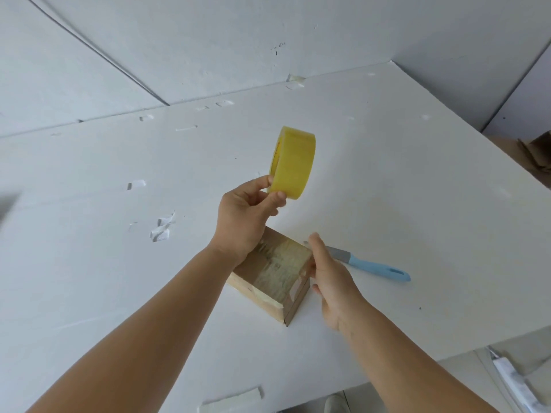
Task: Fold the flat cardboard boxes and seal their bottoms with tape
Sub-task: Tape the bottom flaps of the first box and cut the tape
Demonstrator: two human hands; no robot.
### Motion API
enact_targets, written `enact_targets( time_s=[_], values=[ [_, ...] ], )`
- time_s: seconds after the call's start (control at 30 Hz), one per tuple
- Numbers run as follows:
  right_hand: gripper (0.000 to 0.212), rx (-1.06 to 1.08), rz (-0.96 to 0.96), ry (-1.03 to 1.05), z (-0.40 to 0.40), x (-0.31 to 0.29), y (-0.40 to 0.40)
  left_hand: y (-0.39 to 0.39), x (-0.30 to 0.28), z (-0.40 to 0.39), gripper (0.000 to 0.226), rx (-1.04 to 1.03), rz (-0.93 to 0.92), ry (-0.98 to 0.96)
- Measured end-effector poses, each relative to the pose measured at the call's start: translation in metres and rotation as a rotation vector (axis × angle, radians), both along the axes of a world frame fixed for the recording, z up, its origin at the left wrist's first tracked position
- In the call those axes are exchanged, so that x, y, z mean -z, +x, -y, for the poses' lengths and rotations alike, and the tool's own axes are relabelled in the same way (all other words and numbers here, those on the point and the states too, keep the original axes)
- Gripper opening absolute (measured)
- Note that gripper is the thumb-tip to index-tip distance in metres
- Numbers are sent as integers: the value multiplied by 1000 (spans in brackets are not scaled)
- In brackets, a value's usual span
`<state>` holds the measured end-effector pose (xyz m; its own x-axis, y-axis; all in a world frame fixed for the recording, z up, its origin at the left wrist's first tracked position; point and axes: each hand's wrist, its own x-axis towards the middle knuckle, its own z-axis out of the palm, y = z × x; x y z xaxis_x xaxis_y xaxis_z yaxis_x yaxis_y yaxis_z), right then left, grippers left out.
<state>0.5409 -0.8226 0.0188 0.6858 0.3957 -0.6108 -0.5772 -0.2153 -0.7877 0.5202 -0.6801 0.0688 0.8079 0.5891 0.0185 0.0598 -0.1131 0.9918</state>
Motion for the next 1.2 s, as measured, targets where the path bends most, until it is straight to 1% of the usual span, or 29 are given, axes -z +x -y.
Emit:
enact_targets(
  time_s=[0.07,0.13,0.2,0.27,0.33,0.43,0.5,0.53,0.57,0.63,0.67,0.73,0.8,0.83,0.9,0.97,1.0,1.03,1.13,1.2],
  values=[
    [44,61,22,-35,4,-1,3,0,1,0,25,1,0,-5],
    [41,112,169,-13,11,-8,6,0,1,-1,24,1,3,-1],
    [45,17,370,59,17,-16,8,0,1,-1,21,2,7,10],
    [51,-151,483,142,20,-21,4,0,1,0,21,-4,2,14],
    [50,-237,512,173,21,-16,-1,0,2,1,22,-9,1,9],
    [55,-247,493,169,21,-3,-3,0,2,2,21,-14,15,10],
    [57,-286,406,115,24,4,-2,0,2,2,22,-18,16,9],
    [53,-315,373,60,27,8,-3,0,2,2,22,-19,17,4],
    [50,-344,367,1,30,12,-2,0,3,1,23,-21,18,-1],
    [52,-353,372,-47,35,15,0,-1,4,1,24,-18,21,3],
    [53,-325,381,-24,37,15,1,-1,3,1,25,-14,18,9],
    [56,-274,422,99,37,9,3,0,3,2,26,-6,13,17],
    [59,-301,454,182,32,1,2,0,2,3,26,-3,5,18],
    [58,-316,438,187,30,0,1,-1,2,3,25,-5,3,19],
    [49,-362,426,136,28,-3,2,-2,1,4,23,-4,6,12],
    [34,-346,497,77,28,-4,7,-3,-1,4,22,12,4,9],
    [26,-285,544,70,27,-7,11,-3,-2,4,22,19,1,8],
    [23,-223,591,77,25,-13,15,-3,-4,5,23,26,-3,4],
    [35,-174,775,65,12,-39,26,-4,-8,7,25,72,-10,-1],
    [35,-146,874,34,4,-49,32,-5,-12,7,22,126,-13,7]
  ],
)
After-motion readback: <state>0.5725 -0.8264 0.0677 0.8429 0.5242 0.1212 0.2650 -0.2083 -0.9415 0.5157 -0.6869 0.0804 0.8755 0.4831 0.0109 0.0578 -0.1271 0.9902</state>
